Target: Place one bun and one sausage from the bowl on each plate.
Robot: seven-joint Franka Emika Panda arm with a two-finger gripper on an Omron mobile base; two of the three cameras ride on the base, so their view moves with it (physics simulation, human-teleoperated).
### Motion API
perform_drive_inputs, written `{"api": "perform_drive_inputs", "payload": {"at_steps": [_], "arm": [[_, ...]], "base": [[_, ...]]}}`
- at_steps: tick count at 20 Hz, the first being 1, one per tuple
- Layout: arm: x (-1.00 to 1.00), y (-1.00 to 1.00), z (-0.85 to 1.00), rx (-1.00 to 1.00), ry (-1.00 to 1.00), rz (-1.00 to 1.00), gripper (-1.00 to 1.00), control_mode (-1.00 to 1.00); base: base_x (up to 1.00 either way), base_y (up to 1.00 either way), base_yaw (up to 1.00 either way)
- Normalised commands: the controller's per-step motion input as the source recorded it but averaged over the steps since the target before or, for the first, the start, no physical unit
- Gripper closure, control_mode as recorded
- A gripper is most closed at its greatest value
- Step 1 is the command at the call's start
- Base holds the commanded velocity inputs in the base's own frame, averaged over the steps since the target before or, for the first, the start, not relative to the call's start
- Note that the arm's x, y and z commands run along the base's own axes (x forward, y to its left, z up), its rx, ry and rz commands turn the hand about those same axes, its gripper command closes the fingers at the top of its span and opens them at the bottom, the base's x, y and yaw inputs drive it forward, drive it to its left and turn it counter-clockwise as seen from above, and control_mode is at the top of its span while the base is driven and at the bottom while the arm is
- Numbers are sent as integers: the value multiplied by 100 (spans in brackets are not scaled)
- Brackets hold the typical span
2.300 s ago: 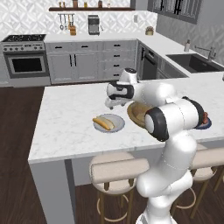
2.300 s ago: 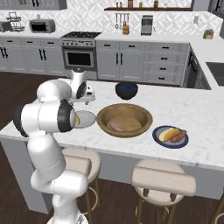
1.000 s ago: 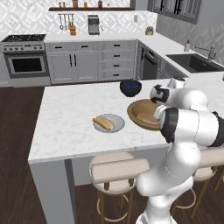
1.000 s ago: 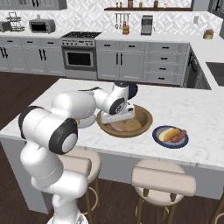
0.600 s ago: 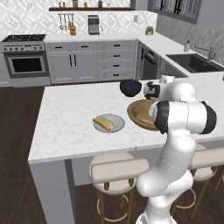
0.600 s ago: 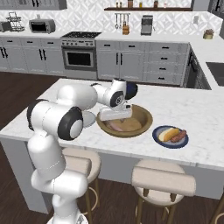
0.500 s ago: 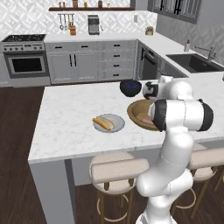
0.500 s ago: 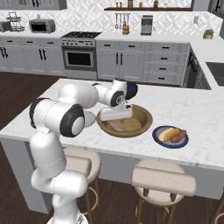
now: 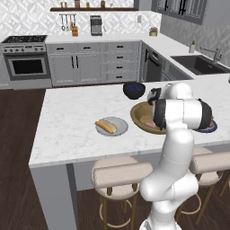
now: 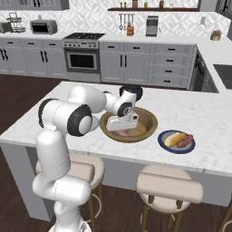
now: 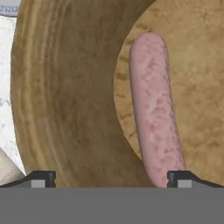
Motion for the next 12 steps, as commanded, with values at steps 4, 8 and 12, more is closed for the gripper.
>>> {"api": "perform_drive_inputs", "payload": {"at_steps": [4, 8, 12], "arm": [[2, 0, -31, 6, -1, 9, -100, -100], [8, 3, -9, 9, -4, 8, -100, -100], [22, 7, 0, 12, -5, 7, -100, -100]], "base": [[0, 0, 0], [0, 0, 0], [0, 0, 0]]}}
